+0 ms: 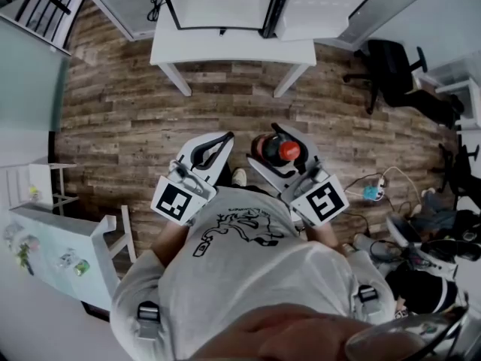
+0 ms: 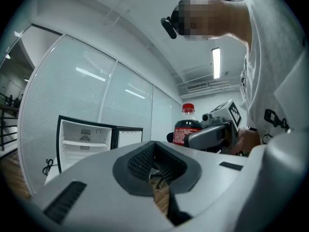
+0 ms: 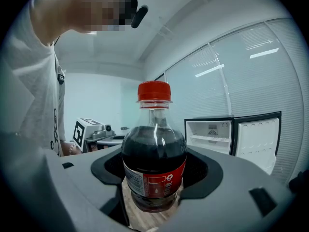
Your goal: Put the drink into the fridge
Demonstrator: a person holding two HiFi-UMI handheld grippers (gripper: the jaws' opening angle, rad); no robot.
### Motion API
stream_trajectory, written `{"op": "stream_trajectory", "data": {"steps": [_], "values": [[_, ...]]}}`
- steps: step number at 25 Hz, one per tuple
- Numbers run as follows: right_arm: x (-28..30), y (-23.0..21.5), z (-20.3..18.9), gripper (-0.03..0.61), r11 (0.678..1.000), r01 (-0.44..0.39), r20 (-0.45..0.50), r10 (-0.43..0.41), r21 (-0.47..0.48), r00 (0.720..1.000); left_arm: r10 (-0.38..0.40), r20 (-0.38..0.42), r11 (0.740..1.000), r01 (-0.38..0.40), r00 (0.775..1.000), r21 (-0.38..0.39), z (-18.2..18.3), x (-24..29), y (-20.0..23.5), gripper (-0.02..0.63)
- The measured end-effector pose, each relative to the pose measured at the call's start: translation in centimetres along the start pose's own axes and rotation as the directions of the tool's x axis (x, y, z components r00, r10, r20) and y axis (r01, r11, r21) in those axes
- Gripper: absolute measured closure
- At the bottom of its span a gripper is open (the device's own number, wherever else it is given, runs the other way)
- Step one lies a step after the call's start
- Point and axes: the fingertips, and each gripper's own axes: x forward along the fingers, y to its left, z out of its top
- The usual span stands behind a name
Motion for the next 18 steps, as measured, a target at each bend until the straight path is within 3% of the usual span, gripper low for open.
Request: {"op": "stream_trajectory", "data": {"steps": [18], "values": [[8.4, -3.2, 0.5, 0.258, 1.000, 0.014, -0.003, -0.014, -0.005, 1.000, -0.029, 0.007, 1.000, 0.029, 1.000, -0.009, 0.1, 1.7, 8.8, 0.611]]}}
